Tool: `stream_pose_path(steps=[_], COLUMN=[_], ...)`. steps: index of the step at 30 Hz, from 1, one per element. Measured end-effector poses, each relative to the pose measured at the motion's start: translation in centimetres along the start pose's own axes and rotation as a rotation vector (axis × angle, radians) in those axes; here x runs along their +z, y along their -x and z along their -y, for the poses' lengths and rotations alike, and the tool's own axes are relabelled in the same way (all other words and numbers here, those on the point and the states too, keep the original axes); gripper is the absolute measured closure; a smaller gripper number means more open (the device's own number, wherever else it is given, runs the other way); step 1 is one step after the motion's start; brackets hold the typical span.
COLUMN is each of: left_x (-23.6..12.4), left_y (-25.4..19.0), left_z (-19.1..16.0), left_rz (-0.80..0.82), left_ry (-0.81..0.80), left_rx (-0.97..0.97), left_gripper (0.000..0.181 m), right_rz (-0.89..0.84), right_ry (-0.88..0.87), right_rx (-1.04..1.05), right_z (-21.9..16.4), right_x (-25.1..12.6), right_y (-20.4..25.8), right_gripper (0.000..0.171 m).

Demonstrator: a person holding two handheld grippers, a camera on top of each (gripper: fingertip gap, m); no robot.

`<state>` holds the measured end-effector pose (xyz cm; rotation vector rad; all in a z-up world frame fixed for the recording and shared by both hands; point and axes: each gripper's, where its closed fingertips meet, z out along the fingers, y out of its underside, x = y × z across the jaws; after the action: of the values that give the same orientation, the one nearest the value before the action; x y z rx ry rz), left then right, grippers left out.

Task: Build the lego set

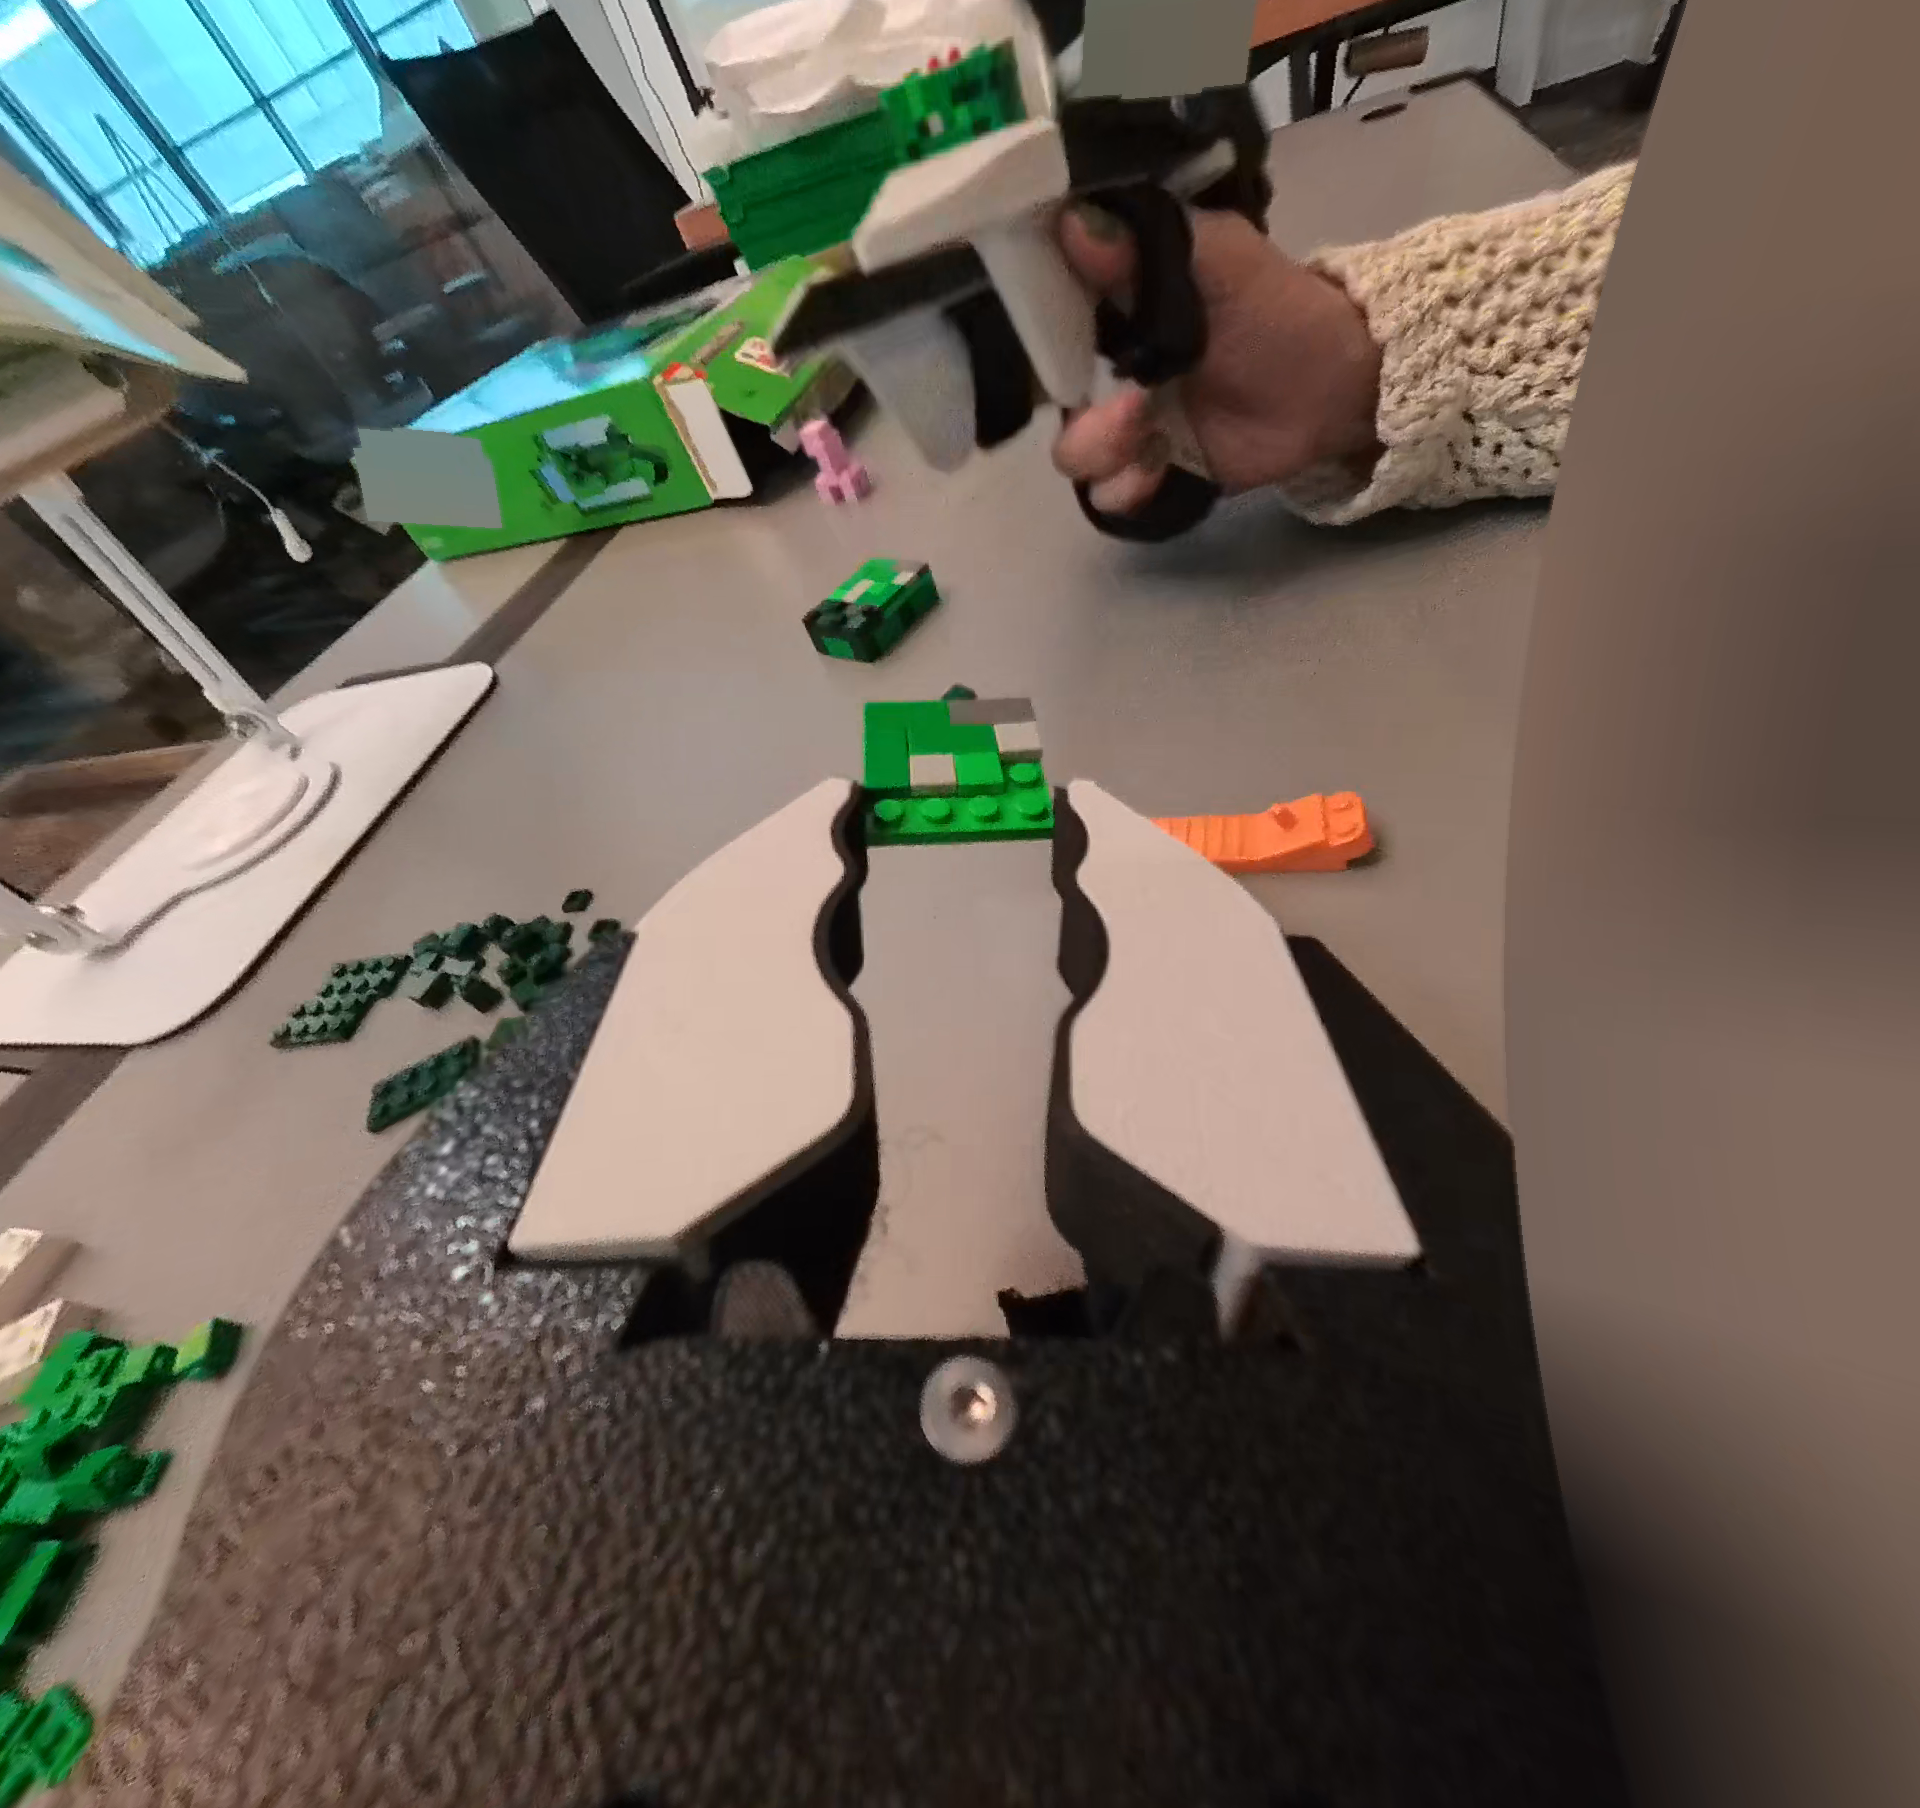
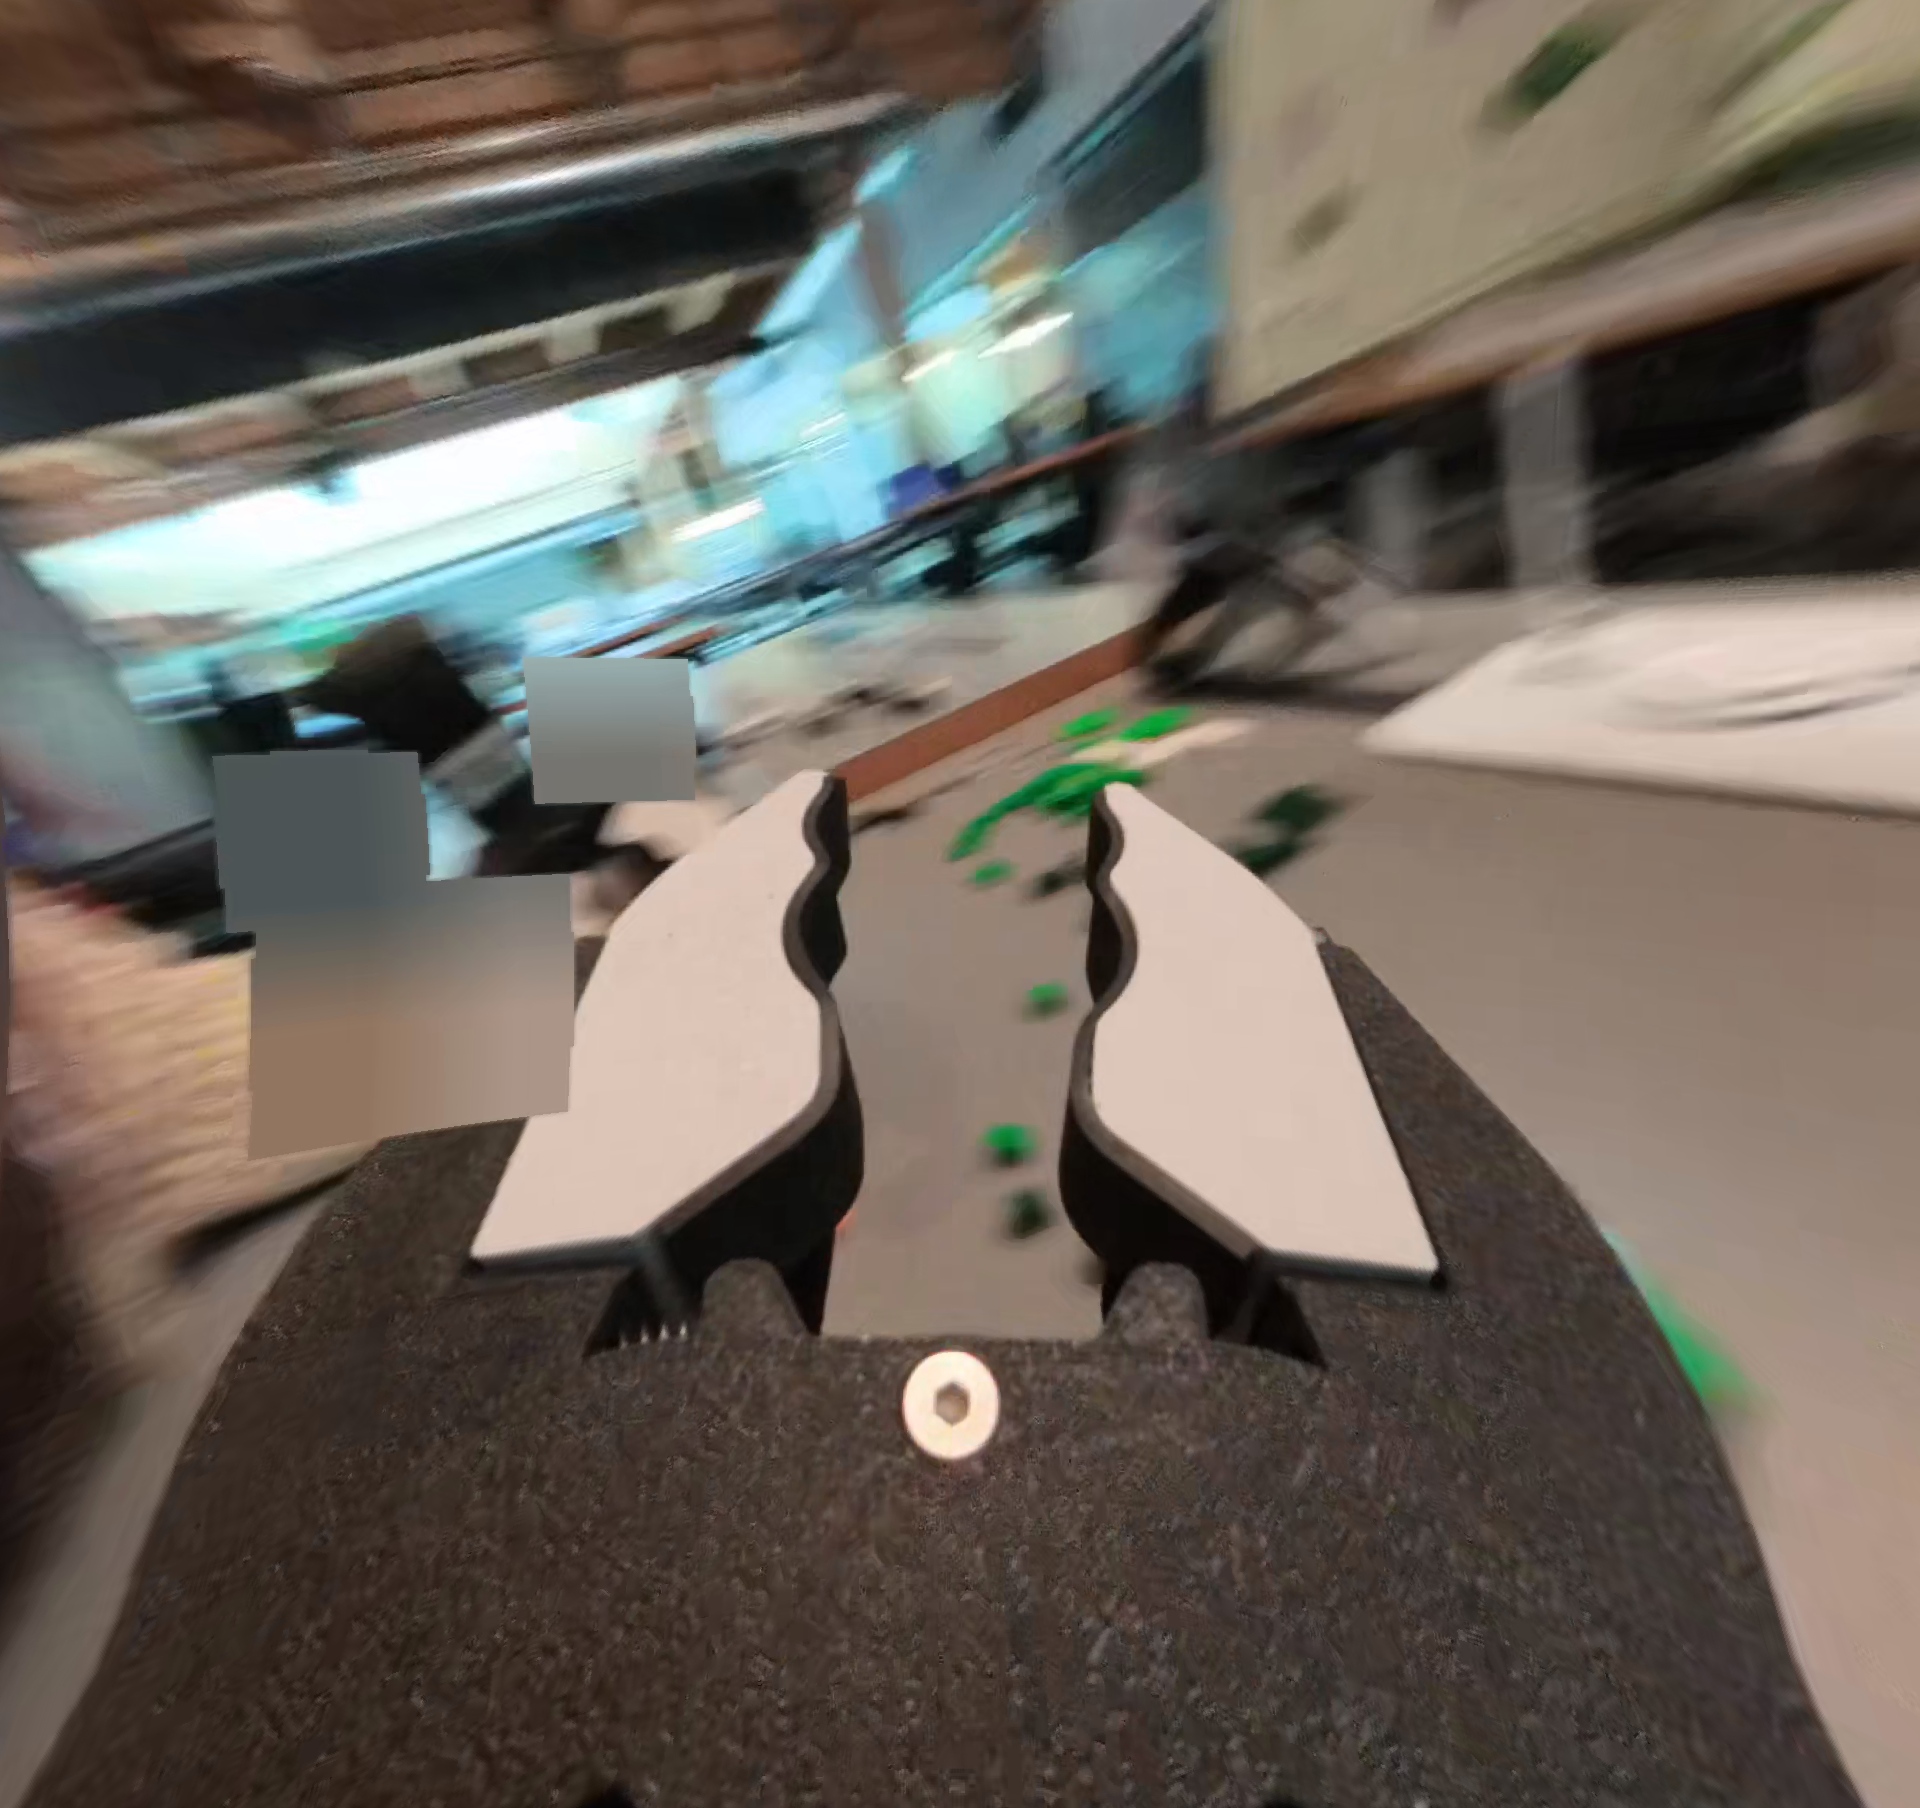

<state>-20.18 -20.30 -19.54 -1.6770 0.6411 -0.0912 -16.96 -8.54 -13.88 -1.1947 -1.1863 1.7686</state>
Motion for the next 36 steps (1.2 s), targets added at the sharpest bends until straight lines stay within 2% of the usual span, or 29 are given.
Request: stream_pose_path(steps=[2,4,6,8,12,18,36], left_x=[0.0,0.0,-0.2,-0.3,-0.3,-0.2,-0.1], left_y=[0.1,0.4,0.9,1.3,1.5,1.2,1.1], left_z=[-0.4,-0.8,-1.1,-1.3,-1.8,-1.8,-2.1], left_rz=[-0.001,0.005,0.025,0.043,0.044,0.003,0.006], left_ry=[0.018,0.032,0.037,0.041,0.059,0.056,0.084], left_rx=[-0.009,-0.020,-0.034,-0.048,-0.078,-0.109,-0.101], left_gripper=[0.147,0.147,0.148,0.147,0.148,0.148,0.147], right_rz=[-0.287,-0.499,-0.606,-0.670,-0.658,-0.653,-0.637], right_ry=[-0.175,-0.324,-0.367,-0.356,-0.295,-0.301,-0.188], right_rx=[-0.120,-0.167,-0.206,-0.219,-0.170,-0.165,-0.296], right_z=[3.1,5.3,5.7,5.0,4.0,4.0,3.2], right_x=[-3.4,-7.2,-9.2,-9.8,-8.9,-9.0,-7.3], right_y=[-4.0,-6.6,-8.0,-9.1,-10.0,-9.9,-9.0], right_gripper=[0.128,0.130,0.133,0.137,0.137,0.142,0.150])
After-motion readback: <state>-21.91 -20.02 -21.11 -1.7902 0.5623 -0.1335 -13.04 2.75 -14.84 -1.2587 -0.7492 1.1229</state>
